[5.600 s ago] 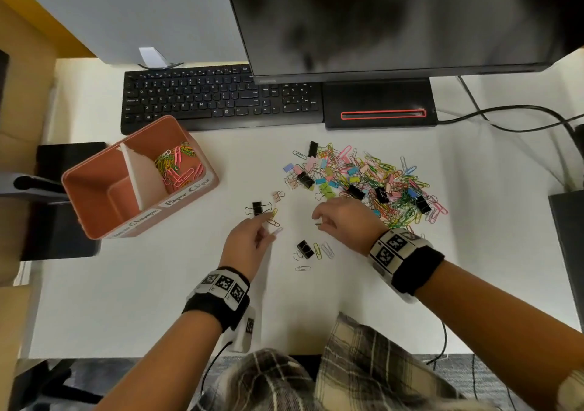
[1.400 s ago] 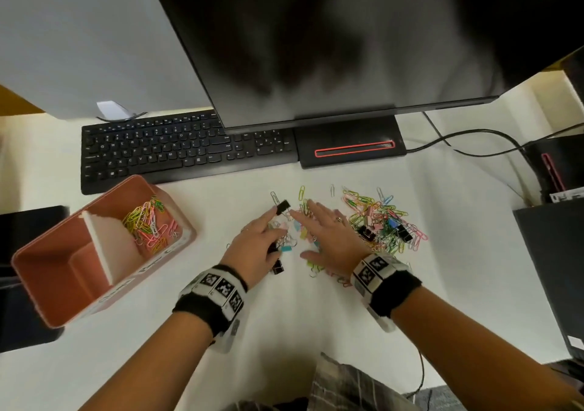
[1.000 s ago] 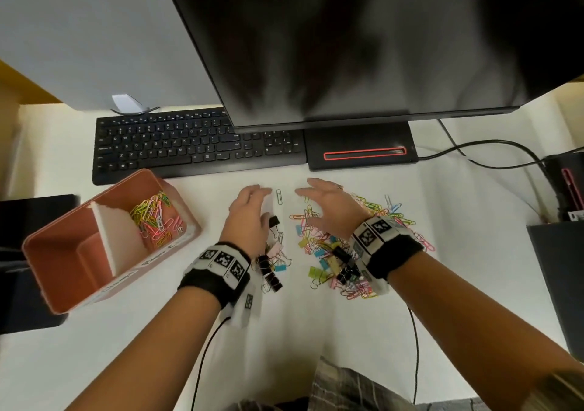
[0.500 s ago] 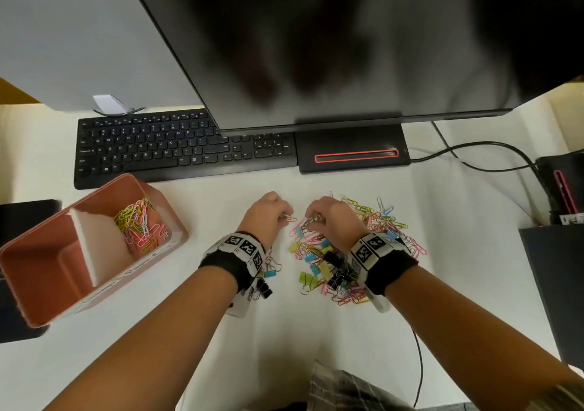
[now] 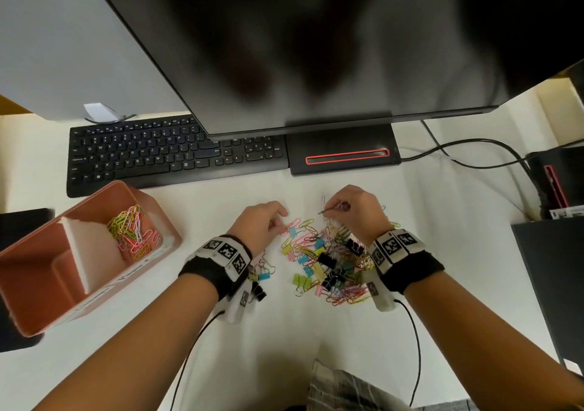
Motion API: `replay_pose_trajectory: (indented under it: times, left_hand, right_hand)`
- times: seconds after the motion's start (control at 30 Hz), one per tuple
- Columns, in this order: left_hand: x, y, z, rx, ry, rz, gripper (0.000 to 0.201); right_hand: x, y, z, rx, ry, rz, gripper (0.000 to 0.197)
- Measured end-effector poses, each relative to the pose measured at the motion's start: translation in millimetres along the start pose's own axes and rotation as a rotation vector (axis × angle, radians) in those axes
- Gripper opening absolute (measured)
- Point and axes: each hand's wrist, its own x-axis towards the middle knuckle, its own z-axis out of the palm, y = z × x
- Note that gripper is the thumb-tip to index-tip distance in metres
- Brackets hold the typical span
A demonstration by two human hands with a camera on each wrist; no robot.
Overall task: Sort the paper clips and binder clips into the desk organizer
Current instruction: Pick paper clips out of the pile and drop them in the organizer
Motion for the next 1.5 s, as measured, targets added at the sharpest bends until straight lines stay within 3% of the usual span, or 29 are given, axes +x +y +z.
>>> replay_pose_trajectory:
  times: [0.17, 0.37, 0.5, 0.87, 1.03, 1.2, 1.3, 1.4, 1.5]
  left_hand:
    - [-7.6, 7.8, 12.6, 0.122, -0.06, -0.078, 0.034]
    - [2.0, 6.7, 25.6, 0.205, 0.02, -0.092, 0.014]
    - [9.0, 2.7, 21.9, 0.244, 0.035, -0.096, 0.014]
    - [9.2, -0.9, 14.5, 0.265, -0.022, -0.07, 0.016]
    - [9.5, 6.5, 11.8, 0.428, -0.171, -0.031, 0.018]
    - [3.1, 9.1, 13.5, 0.528, -0.164, -0.006, 0.03]
    - [-9.0, 6.7, 2.3, 0.339, -0.05, -0.012, 0.035]
    - [-35.2, 9.6, -34.2, 0.12, 0.248, -0.003, 0.022]
    - [-78.3, -0.9, -90.4, 0.066, 0.52, -0.05, 0.008]
  right_hand:
    - [2.0, -5.7, 6.6, -0.108, -0.194, -0.034, 0.007]
    - [1.3, -19.3, 26.1, -0.287, -0.33, -0.143, 0.006]
    - [9.1, -28.8, 25.3, -0.414, -0.428, -0.123, 0.011]
    - [0.1, -21.4, 19.9, -0.341, -0.432, -0.125, 0.017]
    - [0.9, -22.8, 22.0, -0.37, -0.452, -0.115, 0.018]
    - [-2.0, -23.0, 14.6, -0.314, -0.408, -0.115, 0.017]
    - [-7.4, -35.6, 4.4, -0.266, -0.306, -0.146, 0.017]
    - [-9.5, -67.6, 0.4, -0.234, -0.22, -0.265, 0.015]
    - [-7.6, -119.6, 13.2, -0.173, -0.187, -0.392, 0.013]
